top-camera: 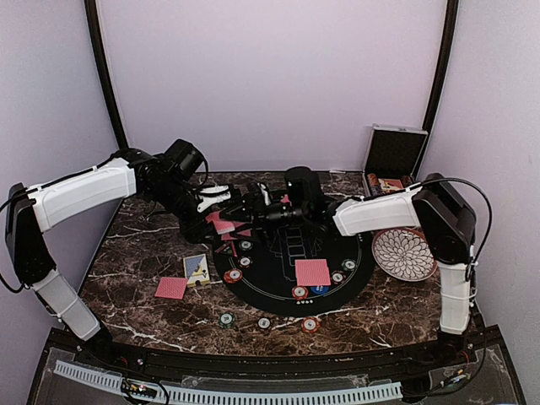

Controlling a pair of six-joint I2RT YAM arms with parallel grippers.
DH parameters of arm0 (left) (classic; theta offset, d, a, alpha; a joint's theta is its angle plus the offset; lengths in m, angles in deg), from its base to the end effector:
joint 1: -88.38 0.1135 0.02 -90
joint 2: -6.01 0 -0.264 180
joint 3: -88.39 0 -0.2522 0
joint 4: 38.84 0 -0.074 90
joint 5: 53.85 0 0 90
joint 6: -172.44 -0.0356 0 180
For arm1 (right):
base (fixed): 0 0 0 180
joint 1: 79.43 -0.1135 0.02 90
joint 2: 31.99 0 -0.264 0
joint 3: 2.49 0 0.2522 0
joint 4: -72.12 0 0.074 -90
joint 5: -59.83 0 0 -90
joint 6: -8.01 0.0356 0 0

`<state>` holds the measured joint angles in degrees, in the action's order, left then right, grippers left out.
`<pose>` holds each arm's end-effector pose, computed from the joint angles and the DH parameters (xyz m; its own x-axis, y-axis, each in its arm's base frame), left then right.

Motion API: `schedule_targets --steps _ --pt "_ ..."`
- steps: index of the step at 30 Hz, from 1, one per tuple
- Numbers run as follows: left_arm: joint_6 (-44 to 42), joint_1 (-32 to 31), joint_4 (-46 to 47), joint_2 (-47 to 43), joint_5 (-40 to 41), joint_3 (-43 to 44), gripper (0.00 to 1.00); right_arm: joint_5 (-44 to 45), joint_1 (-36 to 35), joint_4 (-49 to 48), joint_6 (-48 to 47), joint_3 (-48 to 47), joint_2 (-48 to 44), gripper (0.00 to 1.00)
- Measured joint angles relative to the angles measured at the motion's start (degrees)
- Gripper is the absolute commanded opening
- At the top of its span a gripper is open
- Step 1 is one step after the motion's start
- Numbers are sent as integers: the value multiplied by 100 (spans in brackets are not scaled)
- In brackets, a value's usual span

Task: Distribute texas hold em gaming equipment

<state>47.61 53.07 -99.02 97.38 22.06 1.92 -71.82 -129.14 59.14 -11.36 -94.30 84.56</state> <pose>0.2690 -0.2012 0.2949 -0.1879 0.8119 -0.5527 0.9419 0.3085 0.1330 0.2830 0.3704 0.2236 -0.9783 -0.0639 -0.1969 -0.2042 0.1423 0.9685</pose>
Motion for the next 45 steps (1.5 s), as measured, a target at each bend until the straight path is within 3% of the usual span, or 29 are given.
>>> schedule_targets --steps 17,28,33,39,45 --pt "39 -2 -33 0 -33 2 0 -214 -55 -133 326 -870 922 69" --pt "39 -24 -146 4 -9 0 0 -31 81 -426 367 -289 647 61" --pt "39 -33 -153 4 -2 0 0 61 160 -214 138 -92 382 53" --pt "39 -33 -149 4 -2 -9 0 116 214 118 -105 -17 109 35" --pt "39 -33 -140 4 -4 -13 0 162 234 387 -234 76 -173 26"
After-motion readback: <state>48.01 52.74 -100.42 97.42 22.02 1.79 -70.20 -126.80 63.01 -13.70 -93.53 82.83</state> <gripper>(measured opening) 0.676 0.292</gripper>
